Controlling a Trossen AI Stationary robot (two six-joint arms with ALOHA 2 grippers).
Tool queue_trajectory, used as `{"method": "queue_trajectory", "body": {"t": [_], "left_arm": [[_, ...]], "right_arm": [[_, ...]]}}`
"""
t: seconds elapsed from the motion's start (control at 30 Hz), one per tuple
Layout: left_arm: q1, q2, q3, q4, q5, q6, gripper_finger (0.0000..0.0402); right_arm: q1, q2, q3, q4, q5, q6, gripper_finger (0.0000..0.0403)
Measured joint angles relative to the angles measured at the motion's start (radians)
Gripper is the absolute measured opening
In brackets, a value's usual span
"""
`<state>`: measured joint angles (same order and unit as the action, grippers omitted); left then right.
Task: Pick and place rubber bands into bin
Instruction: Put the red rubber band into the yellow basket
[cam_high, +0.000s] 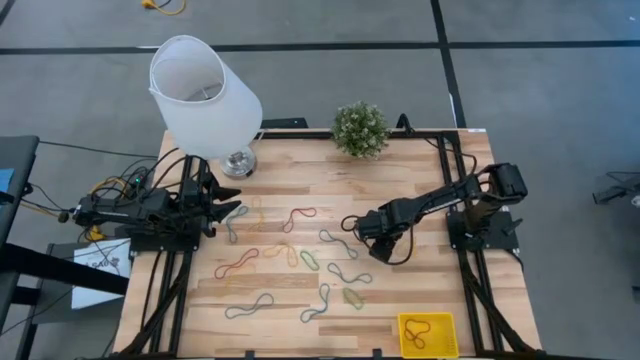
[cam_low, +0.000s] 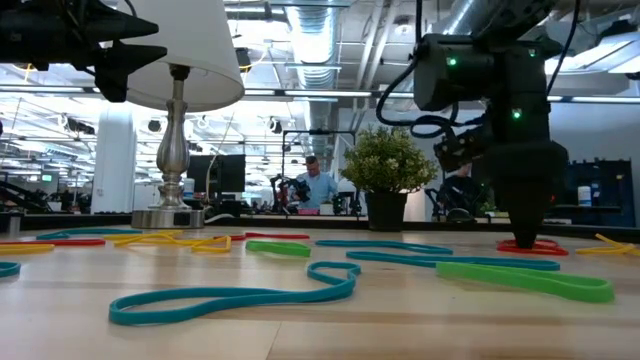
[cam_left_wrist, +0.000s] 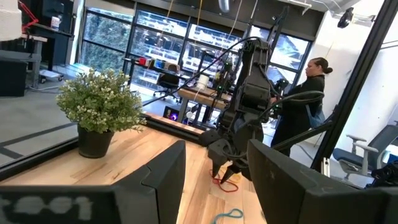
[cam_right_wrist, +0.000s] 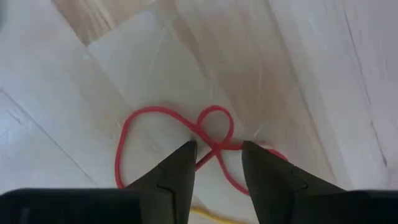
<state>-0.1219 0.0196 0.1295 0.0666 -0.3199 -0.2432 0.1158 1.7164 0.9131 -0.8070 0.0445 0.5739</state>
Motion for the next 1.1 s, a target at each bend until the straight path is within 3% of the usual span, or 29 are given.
{"method": "queue_trajectory", "body": {"t": [0.2, 0.43, 0.6, 0.77, 0.93, 1.1], "left_arm": [[0.000, 0.000, 0.000, 0.000, 0.000, 0.000, 0.0162], [0.000, 0.000, 0.000, 0.000, 0.000, 0.006, 0.0162], [0.000, 0.000, 0.000, 0.000, 0.000, 0.016, 0.0162], [0.000, 0.000, 0.000, -0.001, 0.000, 0.016, 0.0162], [0.000, 0.000, 0.000, -0.011, 0.000, 0.016, 0.0162], [0.000, 0.000, 0.000, -0.010, 0.000, 0.023, 0.0162]], "right_arm": [[-0.018, 0.002, 0.000, 0.006, -0.040, 0.037, 0.0108], [-0.020, 0.003, 0.000, 0.015, -0.048, 0.171, 0.0010], [0.017, 0.012, 0.063, -0.073, -0.070, 0.219, 0.0004], [0.117, 0.009, 0.241, -0.247, -0.161, 0.338, 0.0002], [0.290, 0.008, 0.419, -0.328, -0.208, 0.453, 0.0001], [0.484, 0.007, 0.553, -0.441, -0.179, 0.779, 0.0001]]}}
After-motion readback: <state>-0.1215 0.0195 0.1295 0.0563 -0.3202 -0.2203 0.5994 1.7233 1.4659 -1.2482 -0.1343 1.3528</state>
